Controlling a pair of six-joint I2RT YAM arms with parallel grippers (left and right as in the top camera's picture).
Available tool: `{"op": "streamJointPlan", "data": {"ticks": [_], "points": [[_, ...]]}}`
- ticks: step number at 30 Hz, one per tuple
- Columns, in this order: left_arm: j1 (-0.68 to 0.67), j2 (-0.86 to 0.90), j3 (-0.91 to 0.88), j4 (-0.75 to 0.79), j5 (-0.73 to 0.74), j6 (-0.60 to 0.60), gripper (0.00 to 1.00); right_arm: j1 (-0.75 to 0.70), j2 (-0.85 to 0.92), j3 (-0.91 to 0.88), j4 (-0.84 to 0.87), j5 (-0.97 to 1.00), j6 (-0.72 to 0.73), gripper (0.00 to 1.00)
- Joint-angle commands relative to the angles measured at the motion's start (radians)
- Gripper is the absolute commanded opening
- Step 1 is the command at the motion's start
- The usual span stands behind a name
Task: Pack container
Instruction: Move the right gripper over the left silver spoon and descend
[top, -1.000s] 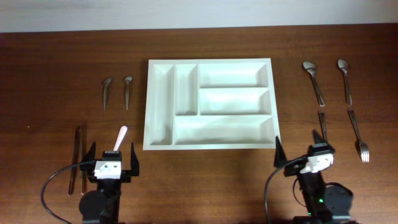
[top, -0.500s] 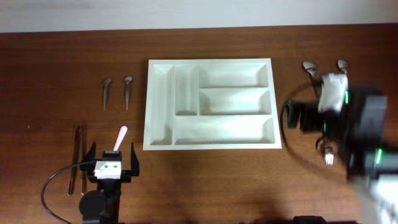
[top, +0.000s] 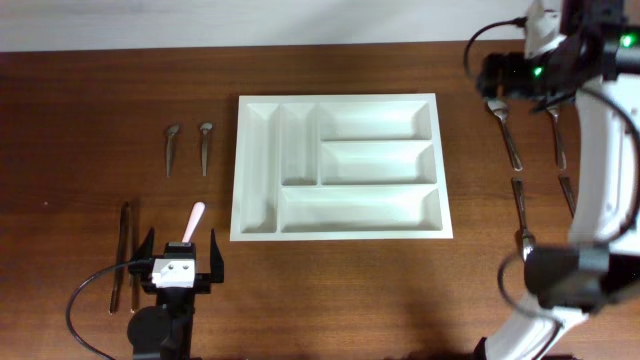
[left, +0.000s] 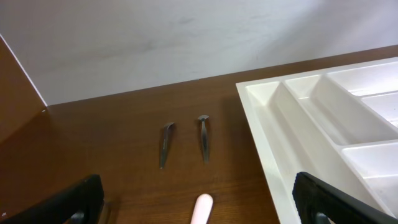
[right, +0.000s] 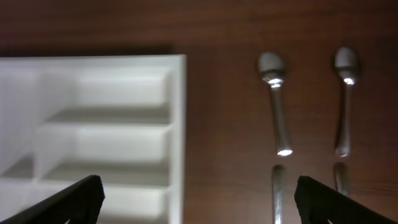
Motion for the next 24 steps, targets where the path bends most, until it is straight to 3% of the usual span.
{"op": "streamJointPlan", "data": {"ticks": [1,9,24], "points": [[0.005,-0.008,-0.006,0.002,0.011,-0.009,0.99,-0.083,0.119,0.089,-0.006,0.001,-0.014,0.99],[0.005,-0.008,-0.006,0.002,0.011,-0.009,0.99,-0.158,0.259,0.091,0.037,0.001,-0.014,0.99],[0.005,-0.008,-0.006,0.002,0.011,-0.009,0.99,-0.143,0.453,0.090,0.161,0.023,-0.246,0.99]]}}
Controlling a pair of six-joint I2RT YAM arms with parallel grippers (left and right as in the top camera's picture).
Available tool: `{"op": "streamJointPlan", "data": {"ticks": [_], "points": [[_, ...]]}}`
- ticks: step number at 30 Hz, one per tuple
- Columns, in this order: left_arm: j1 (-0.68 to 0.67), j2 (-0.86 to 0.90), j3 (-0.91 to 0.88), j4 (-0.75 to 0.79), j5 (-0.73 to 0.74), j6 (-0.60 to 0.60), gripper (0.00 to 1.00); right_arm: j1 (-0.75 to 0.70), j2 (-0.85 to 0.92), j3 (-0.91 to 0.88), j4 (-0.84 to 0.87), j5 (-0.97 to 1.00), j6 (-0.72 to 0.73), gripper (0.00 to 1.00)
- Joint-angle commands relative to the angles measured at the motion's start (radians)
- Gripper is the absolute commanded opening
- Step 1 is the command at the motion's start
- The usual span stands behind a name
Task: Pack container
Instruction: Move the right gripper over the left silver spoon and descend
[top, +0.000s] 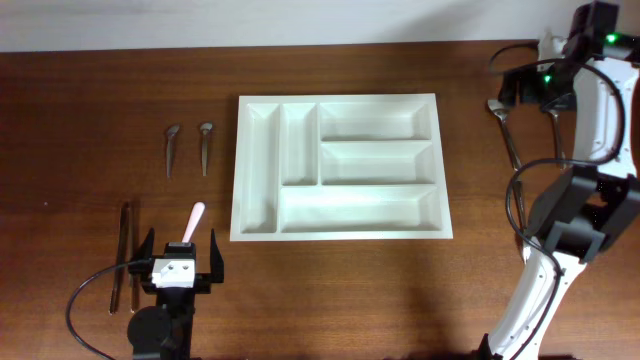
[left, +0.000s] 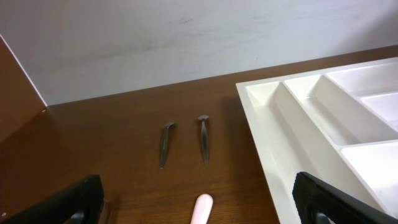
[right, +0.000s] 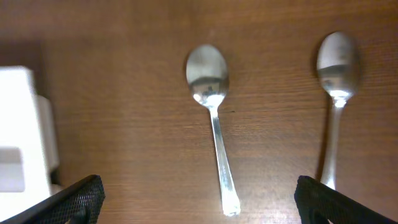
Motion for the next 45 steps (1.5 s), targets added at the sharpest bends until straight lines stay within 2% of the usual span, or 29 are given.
{"op": "streamJointPlan", "data": {"ticks": [1,9,24,45], "points": [[0.005,-0.008,-0.006,0.002,0.011,-0.009,0.99,0.005,0.064,0.018,-0.005,0.030,-0.086,0.99],[0.005,-0.008,-0.006,0.002,0.011,-0.009,0.99,0.005,0.134,0.018,-0.034,0.057,-0.096,0.99],[0.005,-0.008,-0.006,0.002,0.011,-0.009,0.99,0.005,0.217,0.018,-0.064,0.113,-0.213,0.99],[0.005,-0.008,-0.006,0.002,0.011,-0.009,0.99,0.005,0.232,0.018,-0.023,0.090,-0.220,0.99]]}}
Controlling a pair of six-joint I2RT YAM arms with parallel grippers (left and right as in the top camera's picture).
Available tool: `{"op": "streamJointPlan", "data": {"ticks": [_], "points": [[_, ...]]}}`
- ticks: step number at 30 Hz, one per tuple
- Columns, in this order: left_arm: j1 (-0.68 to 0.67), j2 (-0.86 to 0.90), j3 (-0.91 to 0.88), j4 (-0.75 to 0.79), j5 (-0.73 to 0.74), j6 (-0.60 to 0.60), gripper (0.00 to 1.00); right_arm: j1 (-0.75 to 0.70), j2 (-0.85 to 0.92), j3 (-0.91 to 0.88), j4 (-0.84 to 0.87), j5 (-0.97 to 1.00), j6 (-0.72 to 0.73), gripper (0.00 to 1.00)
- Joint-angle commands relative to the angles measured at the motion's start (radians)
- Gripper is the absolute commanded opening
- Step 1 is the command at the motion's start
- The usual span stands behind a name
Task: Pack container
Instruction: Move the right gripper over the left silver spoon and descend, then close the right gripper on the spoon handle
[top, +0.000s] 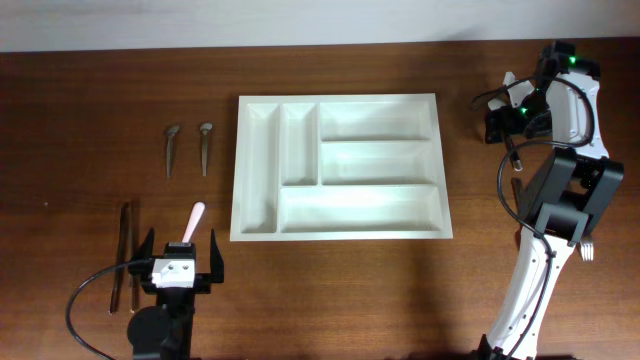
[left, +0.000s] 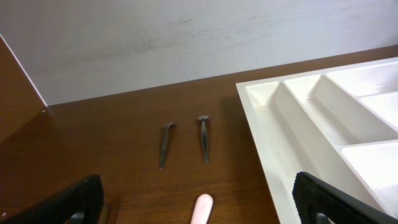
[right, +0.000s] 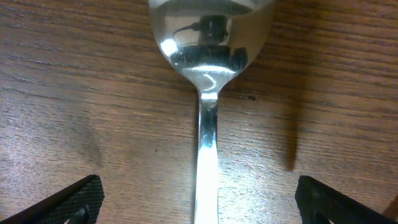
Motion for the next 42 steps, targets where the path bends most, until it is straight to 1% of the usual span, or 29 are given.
{"op": "streamJointPlan", "data": {"ticks": [1,17,20,23,35,42], "points": [[0.005,-0.008,-0.006,0.002,0.011,-0.009,0.99,0.005,0.031,0.018,-0.010,-0.010,-0.013,0.99],[0.005,-0.008,-0.006,0.002,0.011,-0.009,0.99,-0.003,0.050,0.018,-0.024,-0.118,-0.011,1.00],[0.005,-0.008,-0.006,0.002,0.011,-0.009,0.99,-0.016,0.059,0.018,-0.026,-0.148,-0.010,0.97],[0.005,-0.008,-0.006,0.002,0.011,-0.009,0.99,-0.025,0.073,0.018,-0.036,-0.137,-0.010,0.95],[0.005,-0.008,-0.006,0.002,0.011,-0.009,0.99,-0.026,0.079,0.018,-0.060,0.000,-0.014,0.96],[0.005,-0.008,-0.006,0.002,0.011,-0.009,0.99,-0.023,0.080,0.018,-0.062,0.006,-0.014,0.97]]}}
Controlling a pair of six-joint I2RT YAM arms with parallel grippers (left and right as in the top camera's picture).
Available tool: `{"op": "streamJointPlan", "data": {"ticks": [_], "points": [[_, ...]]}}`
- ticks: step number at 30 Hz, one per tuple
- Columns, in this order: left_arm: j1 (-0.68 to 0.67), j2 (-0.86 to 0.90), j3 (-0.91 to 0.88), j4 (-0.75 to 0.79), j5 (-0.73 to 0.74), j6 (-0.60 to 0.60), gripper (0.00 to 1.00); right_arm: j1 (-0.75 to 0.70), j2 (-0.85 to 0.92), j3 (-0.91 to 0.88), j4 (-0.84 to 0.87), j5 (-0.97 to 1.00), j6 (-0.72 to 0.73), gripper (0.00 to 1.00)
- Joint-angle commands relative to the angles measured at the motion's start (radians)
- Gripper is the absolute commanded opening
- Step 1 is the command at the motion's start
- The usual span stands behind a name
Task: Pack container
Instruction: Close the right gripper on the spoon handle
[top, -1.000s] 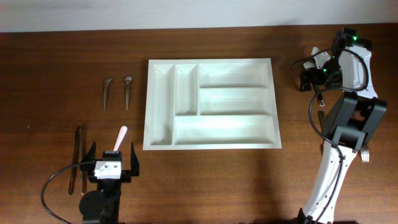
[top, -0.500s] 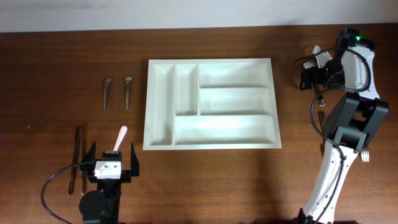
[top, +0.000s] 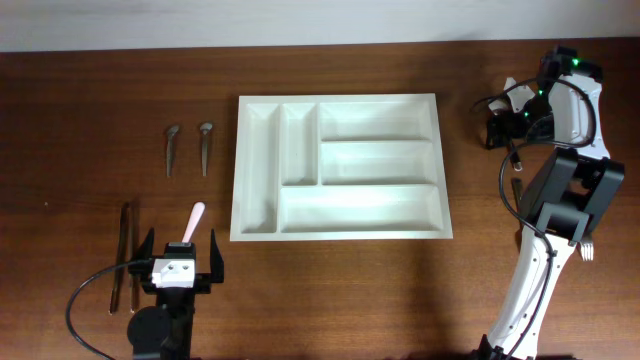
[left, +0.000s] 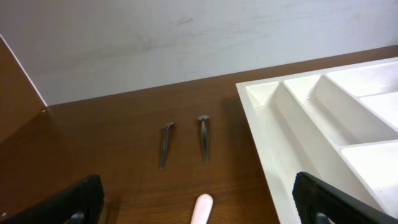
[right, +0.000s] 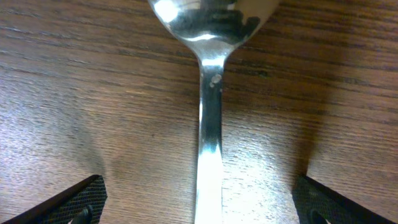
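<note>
The white cutlery tray (top: 340, 165) lies at the table's middle, all its compartments bare. My right gripper (top: 503, 128) is low over a metal spoon (right: 209, 124) right of the tray. In the right wrist view the right gripper (right: 199, 208) is open, with the spoon's handle lying between its black fingertips (right: 78, 202). My left gripper (top: 180, 268) rests open at the front left, and a pink-handled utensil (left: 203, 210) lies between its fingers (left: 74, 199) without touching them.
Two small spoons (top: 172, 148) (top: 205, 145) lie left of the tray. Two long thin utensils (top: 125, 255) lie at the far left by the left gripper. More cutlery (top: 517, 190) and a fork (top: 590, 250) lie under and beside the right arm.
The right gripper has shifted slightly along the spoon from the bowl toward the handle, staying open. The left arm has not moved.
The right gripper was open and high over the tray's right edge with two spoons in sight. Then it stood over the two spoons. Then it was close down over the left spoon's bowl, and now it straddles that spoon's handle. The left arm stayed still.
</note>
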Motion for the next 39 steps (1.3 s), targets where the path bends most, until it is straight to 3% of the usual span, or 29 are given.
{"op": "streamJointPlan", "data": {"ticks": [1,14,19,22,33,35,37,39], "points": [[0.005,-0.008,-0.006,0.002,0.011,-0.009,0.99,-0.003,0.053,0.000,-0.008,0.020,-0.005,0.98],[0.005,-0.008,-0.006,0.002,0.011,-0.009,0.99,0.000,0.080,0.000,-0.008,0.020,-0.011,0.94],[0.005,-0.008,-0.006,0.002,0.011,-0.009,0.99,0.005,0.080,0.000,0.014,0.020,-0.011,0.85],[0.005,-0.008,-0.006,0.002,0.011,-0.009,0.99,0.012,0.080,0.000,0.024,0.020,-0.016,0.73],[0.005,-0.008,-0.006,0.002,0.011,-0.009,0.99,0.036,0.080,0.000,0.061,-0.005,-0.028,0.70],[0.005,-0.008,-0.006,0.002,0.011,-0.009,0.99,0.037,0.080,0.000,0.064,-0.016,-0.030,0.63],[0.005,-0.008,-0.006,0.002,0.011,-0.009,0.99,0.039,0.080,0.000,0.065,-0.015,-0.030,0.49],[0.005,-0.008,-0.006,0.002,0.011,-0.009,0.99,0.039,0.080,0.000,0.065,-0.014,-0.030,0.48]]}}
